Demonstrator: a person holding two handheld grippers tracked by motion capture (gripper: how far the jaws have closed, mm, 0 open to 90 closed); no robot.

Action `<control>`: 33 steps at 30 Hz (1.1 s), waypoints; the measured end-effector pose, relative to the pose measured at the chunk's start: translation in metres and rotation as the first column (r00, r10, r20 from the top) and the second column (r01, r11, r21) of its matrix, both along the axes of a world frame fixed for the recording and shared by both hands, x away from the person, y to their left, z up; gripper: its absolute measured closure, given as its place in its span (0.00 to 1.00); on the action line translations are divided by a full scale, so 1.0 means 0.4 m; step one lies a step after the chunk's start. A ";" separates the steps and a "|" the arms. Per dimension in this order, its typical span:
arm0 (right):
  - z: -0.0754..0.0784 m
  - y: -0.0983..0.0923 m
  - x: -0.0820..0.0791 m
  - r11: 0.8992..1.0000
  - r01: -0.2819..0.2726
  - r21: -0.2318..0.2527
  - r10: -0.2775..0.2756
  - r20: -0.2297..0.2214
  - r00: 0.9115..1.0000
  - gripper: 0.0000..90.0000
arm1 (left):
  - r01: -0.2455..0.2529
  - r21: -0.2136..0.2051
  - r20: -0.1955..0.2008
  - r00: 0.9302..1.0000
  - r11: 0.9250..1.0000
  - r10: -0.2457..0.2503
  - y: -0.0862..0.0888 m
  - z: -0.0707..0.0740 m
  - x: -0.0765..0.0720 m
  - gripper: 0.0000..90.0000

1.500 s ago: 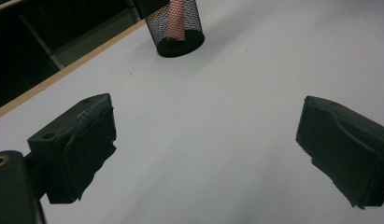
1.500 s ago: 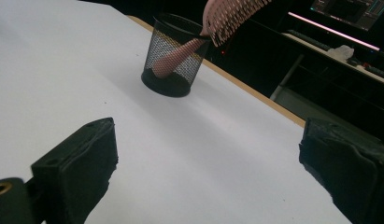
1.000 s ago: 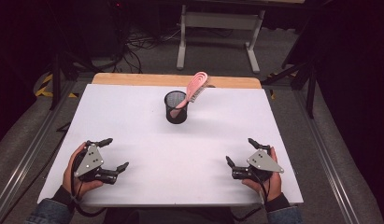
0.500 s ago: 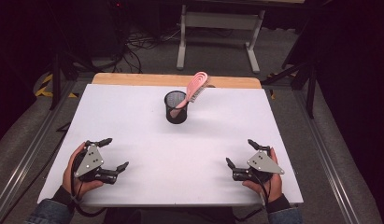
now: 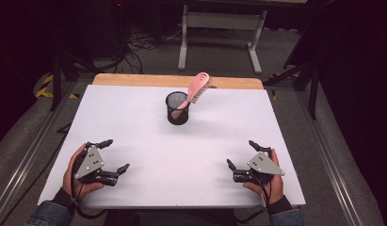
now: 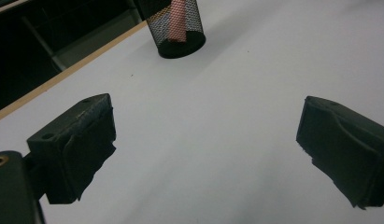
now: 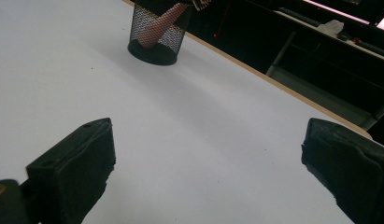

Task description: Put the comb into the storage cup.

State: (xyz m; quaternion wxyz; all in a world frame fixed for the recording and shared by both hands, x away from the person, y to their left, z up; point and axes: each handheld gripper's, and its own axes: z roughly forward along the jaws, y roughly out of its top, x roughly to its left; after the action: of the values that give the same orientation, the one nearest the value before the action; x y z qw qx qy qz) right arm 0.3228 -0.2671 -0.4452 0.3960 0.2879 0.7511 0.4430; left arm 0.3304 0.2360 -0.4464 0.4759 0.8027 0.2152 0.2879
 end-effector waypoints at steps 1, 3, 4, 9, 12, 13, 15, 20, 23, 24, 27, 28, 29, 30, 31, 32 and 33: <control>-0.001 0.000 0.001 1.000 -0.004 -0.002 0.004 -0.003 1.000 0.04 | 0.001 -0.001 0.000 1.000 1.000 -0.001 0.000 0.000 0.000 0.06; -0.001 0.000 0.001 1.000 -0.005 -0.002 0.005 -0.002 1.000 0.04 | 0.001 0.000 -0.001 1.000 1.000 -0.001 -0.001 0.000 0.001 0.06; -0.001 0.000 0.000 1.000 -0.003 0.001 0.003 0.000 1.000 0.04 | 0.000 0.001 0.000 1.000 1.000 0.000 -0.001 0.000 0.001 0.06; 0.000 -0.001 -0.002 1.000 -0.007 0.003 0.007 0.002 1.000 0.04 | 0.001 -0.003 0.000 1.000 1.000 -0.001 -0.001 0.001 0.000 0.06; -0.001 0.001 -0.003 1.000 -0.006 -0.007 0.006 0.003 1.000 0.04 | 0.002 0.002 0.000 1.000 1.000 -0.002 -0.001 0.000 0.002 0.06; -0.001 0.001 -0.003 1.000 -0.005 -0.006 0.005 0.003 1.000 0.04 | 0.003 0.002 0.000 1.000 1.000 -0.003 -0.001 0.000 0.002 0.06; -0.002 0.002 -0.001 1.000 -0.004 -0.006 0.004 0.003 1.000 0.04 | 0.001 0.003 0.000 1.000 1.000 -0.001 0.000 0.001 0.002 0.06; -0.003 0.001 -0.003 1.000 -0.005 -0.011 0.005 0.001 1.000 0.04 | 0.004 0.004 0.003 1.000 1.000 -0.004 -0.004 0.002 0.002 0.06; -0.003 -0.001 -0.004 1.000 -0.004 -0.005 0.004 0.002 1.000 0.04 | 0.005 0.008 0.003 1.000 1.000 -0.005 -0.006 0.001 0.003 0.06; -0.003 -0.001 -0.003 1.000 -0.003 -0.003 0.003 0.002 1.000 0.04 | 0.003 0.007 0.000 1.000 1.000 -0.003 -0.006 0.001 0.002 0.06; -0.004 0.000 -0.002 1.000 -0.010 -0.002 0.010 -0.002 1.000 0.05 | -0.001 0.007 -0.001 1.000 1.000 0.001 -0.003 0.001 0.004 0.06; -0.005 0.001 -0.001 1.000 -0.010 -0.007 0.010 -0.003 1.000 0.05 | -0.001 0.007 -0.001 1.000 1.000 0.001 -0.003 0.000 0.004 0.06; -0.005 0.001 -0.001 1.000 -0.012 -0.007 0.012 -0.005 1.000 0.05 | 0.000 0.009 0.000 1.000 1.000 0.000 -0.003 0.000 0.005 0.06; -0.006 0.001 -0.001 1.000 -0.011 -0.006 0.011 -0.005 1.000 0.05 | 0.000 0.007 -0.001 1.000 1.000 0.000 -0.004 0.000 0.005 0.06; -0.006 0.001 -0.001 1.000 -0.009 -0.006 0.009 -0.005 1.000 0.05 | 0.002 0.004 -0.003 1.000 1.000 -0.002 -0.005 0.000 0.006 0.06; -0.005 0.000 -0.002 1.000 -0.010 -0.005 0.010 -0.004 1.000 0.05 | 0.004 0.001 -0.005 1.000 1.000 -0.003 -0.006 0.000 0.006 0.06; -0.005 0.000 -0.002 1.000 -0.008 -0.002 0.008 -0.005 1.000 0.05 | 0.001 0.003 -0.005 1.000 1.000 -0.001 -0.007 0.000 0.006 0.06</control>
State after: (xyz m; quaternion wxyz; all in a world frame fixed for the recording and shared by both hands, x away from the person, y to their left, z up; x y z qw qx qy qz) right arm 0.3221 -0.2672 -0.4473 0.3928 0.2855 0.7536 0.4431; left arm 0.3327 0.2334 -0.4465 0.4743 0.8043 0.2155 0.2859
